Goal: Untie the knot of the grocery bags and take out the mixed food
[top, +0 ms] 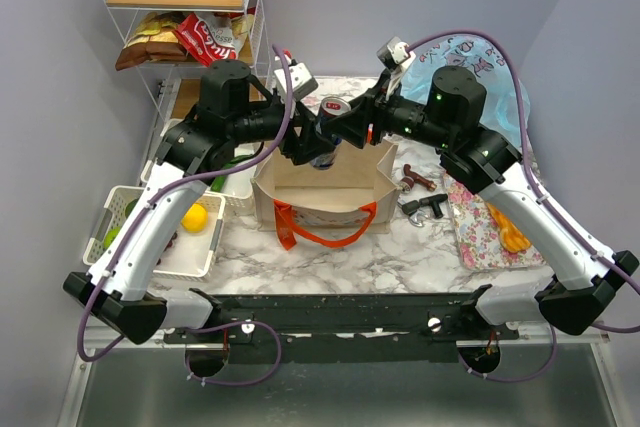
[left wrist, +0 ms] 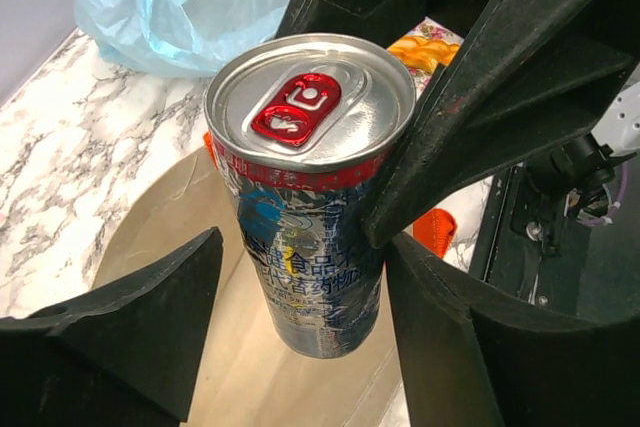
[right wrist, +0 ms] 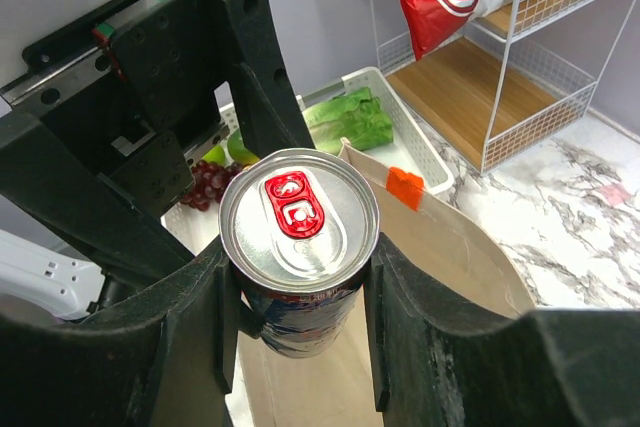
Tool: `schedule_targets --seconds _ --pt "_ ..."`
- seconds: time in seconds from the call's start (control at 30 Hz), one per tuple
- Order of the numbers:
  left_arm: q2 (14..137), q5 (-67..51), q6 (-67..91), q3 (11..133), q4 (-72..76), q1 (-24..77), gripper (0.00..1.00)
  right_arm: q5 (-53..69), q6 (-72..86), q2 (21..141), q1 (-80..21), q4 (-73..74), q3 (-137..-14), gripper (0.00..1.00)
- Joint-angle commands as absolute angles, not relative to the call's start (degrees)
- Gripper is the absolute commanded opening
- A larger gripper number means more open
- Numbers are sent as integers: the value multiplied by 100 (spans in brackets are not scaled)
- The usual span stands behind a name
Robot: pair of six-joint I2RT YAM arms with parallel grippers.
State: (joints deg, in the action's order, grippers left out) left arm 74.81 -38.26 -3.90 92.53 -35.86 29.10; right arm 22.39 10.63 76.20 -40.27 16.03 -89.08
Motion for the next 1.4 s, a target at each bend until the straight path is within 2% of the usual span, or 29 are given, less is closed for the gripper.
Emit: schedule_targets --seconds 0.0,0.13,0.27,0.3,0.47,0.5,0.6,0.67,0.73,0.93,1.17,1.37 --pt "7554 -3552 -510 9187 -3781 2908 63 2389 1122 7526 -4061 1116 -9270 1" --pt "7610 -3576 -453 9228 -3741 2909 61 2439 1203 7523 -4059 1069 -9253 1" --pt "7681 -3602 -448 9265 -3754 2927 67 2445 1221 7572 -4060 1046 -9307 1" --pt "7680 -3627 -448 9264 -3731 2927 63 2448 1228 7580 -4061 1042 -9312 1" --pt "7669 -3728 -243 9235 -3621 2922 22 2429 1240 7590 -4058 1003 -9315 1" --pt "7643 -3755 -171 9207 -3560 2898 16 2354 1239 7581 -4060 1010 -9319 5" --pt "7528 -4039 202 9114 -3216 2645 4 1958 1275 7598 -4060 1153 -9432 66" --pt "7472 -4129 377 9133 -3016 2443 0 1641 1267 7595 -4060 1231 -9540 87" --pt "7468 -4150 462 9285 -2913 2217 0 1312 1231 7577 -4061 1232 -9652 94" --pt "7717 -3855 661 10289 -2596 1214 0 206 950 7589 -4001 1222 -9908 100" --pt "8469 -2855 894 11840 -1768 -126 0 345 877 7433 -3981 1244 -9622 100" --pt "9372 -2123 953 12932 -1219 -605 0 367 771 7453 -3981 1215 -9542 100"
